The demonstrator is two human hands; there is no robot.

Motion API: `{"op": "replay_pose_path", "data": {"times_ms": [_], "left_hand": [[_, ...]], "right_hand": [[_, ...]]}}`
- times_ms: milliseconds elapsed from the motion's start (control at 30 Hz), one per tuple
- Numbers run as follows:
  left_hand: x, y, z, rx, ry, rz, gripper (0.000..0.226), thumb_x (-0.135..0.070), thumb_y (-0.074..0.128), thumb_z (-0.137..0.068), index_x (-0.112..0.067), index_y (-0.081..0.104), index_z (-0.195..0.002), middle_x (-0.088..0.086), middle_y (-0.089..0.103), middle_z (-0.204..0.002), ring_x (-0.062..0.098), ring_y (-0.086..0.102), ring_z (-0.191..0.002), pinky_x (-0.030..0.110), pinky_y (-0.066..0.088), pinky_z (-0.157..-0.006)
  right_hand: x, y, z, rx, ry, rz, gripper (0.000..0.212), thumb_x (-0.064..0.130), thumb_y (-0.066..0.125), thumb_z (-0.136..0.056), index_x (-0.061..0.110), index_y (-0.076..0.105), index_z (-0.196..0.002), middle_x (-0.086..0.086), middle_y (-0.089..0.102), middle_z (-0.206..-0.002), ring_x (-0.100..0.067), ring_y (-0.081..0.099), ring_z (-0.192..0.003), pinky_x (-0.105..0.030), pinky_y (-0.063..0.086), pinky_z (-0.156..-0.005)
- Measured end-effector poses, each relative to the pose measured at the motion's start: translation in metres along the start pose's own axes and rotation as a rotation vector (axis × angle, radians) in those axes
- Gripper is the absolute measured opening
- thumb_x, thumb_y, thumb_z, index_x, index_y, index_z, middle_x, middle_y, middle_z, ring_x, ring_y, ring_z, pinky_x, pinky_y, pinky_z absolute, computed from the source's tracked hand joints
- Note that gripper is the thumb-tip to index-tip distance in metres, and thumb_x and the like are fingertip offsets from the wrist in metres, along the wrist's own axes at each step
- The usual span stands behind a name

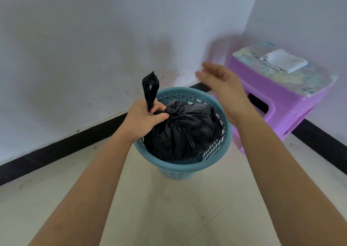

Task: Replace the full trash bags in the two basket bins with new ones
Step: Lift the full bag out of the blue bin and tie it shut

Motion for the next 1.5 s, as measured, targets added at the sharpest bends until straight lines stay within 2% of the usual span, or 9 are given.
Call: {"op": "replay_pose_path", "data": {"times_ms": [167,300,433,667,833,1000,1167,1333,1500], "left_hand": [[-0.002,0.004,0.002,0.029,-0.010,0.001,0.047,0.006,0.071,-0.081,-0.017,0.033,-0.066,-0.008,0.066,-0.079,0.006,0.061,-0.078,0.024,0.049,-0.081],[-0.004,0.007,0.002,0.021,0.026,0.021,0.046,0.008,0.071,-0.079,-0.015,0.034,-0.066,0.013,0.069,-0.086,0.012,0.061,-0.078,0.033,0.051,-0.087],[0.008,0.012,0.008,0.007,-0.001,0.003,0.047,0.004,0.075,-0.077,-0.016,0.034,-0.064,0.012,0.070,-0.091,0.013,0.063,-0.083,0.037,0.051,-0.091],[0.010,0.007,0.006,-0.048,-0.027,0.097,0.049,0.005,0.075,-0.076,-0.019,0.035,-0.063,0.002,0.068,-0.085,0.013,0.063,-0.082,0.044,0.051,-0.095],[0.009,0.012,0.008,-0.031,-0.034,0.105,0.050,0.007,0.078,-0.073,-0.018,0.036,-0.062,-0.001,0.070,-0.083,0.015,0.066,-0.084,0.044,0.053,-0.093],[0.005,0.010,0.009,-0.167,-0.019,-0.038,0.042,0.002,0.077,-0.074,-0.015,0.039,-0.068,0.002,0.071,-0.082,0.019,0.068,-0.082,0.031,0.055,-0.081],[0.017,0.012,0.003,-0.280,-0.118,0.125,0.016,-0.017,0.059,-0.069,-0.016,0.043,-0.067,0.004,0.046,-0.069,0.018,0.047,-0.066,0.029,0.041,-0.065],[0.021,0.023,0.006,-0.185,-0.144,0.255,0.022,0.008,0.056,-0.085,-0.012,0.058,-0.078,-0.001,0.059,-0.071,0.003,0.059,-0.064,0.019,0.048,-0.067],[0.027,0.031,0.010,-0.059,-0.283,0.442,0.019,0.008,0.056,-0.090,-0.004,0.069,-0.097,0.011,0.071,-0.089,0.014,0.070,-0.079,0.021,0.054,-0.068]], "right_hand": [[-0.002,0.019,0.000,0.192,-0.129,0.288,0.029,0.006,0.061,-0.094,0.023,0.071,-0.114,0.007,0.073,-0.110,0.002,0.066,-0.092,-0.019,0.053,-0.088],[-0.059,0.044,0.014,0.488,-0.048,0.606,0.036,0.008,0.051,-0.094,0.025,0.072,-0.117,0.010,0.072,-0.114,-0.005,0.063,-0.107,-0.027,0.045,-0.103],[-0.077,0.042,0.016,0.589,0.057,0.689,0.034,0.014,0.050,-0.095,0.031,0.072,-0.114,0.012,0.072,-0.108,-0.008,0.062,-0.107,-0.031,0.044,-0.104],[-0.073,0.041,0.017,0.558,0.091,0.327,0.015,0.025,0.062,-0.097,0.037,0.069,-0.103,0.009,0.074,-0.097,-0.003,0.068,-0.093,-0.013,0.049,-0.087],[-0.083,0.040,0.013,0.457,-0.040,0.386,0.009,0.023,0.070,-0.092,0.032,0.068,-0.092,0.004,0.068,-0.094,-0.011,0.062,-0.091,-0.029,0.048,-0.091],[-0.083,0.036,0.016,0.412,-0.006,0.278,0.006,0.021,0.072,-0.090,0.026,0.068,-0.091,-0.006,0.065,-0.104,-0.007,0.059,-0.092,-0.022,0.045,-0.091],[-0.084,0.039,0.020,0.422,0.045,0.239,0.015,0.037,0.078,-0.083,0.025,0.070,-0.083,0.009,0.065,-0.090,-0.004,0.061,-0.083,-0.027,0.049,-0.087],[-0.085,0.042,0.019,0.363,0.024,0.247,0.023,0.036,0.084,-0.077,0.019,0.067,-0.076,0.011,0.064,-0.079,-0.003,0.060,-0.073,-0.019,0.048,-0.075],[-0.084,0.049,0.018,0.261,-0.088,0.310,0.021,0.028,0.086,-0.072,0.029,0.065,-0.069,-0.001,0.066,-0.084,-0.011,0.060,-0.078,-0.022,0.046,-0.076]]}}
Point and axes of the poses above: each hand's wrist, its own z-axis away from the middle knuckle, its own y-axis out of the palm, x = y × z, the point moved 5 cm from there along -z, towards the middle knuckle
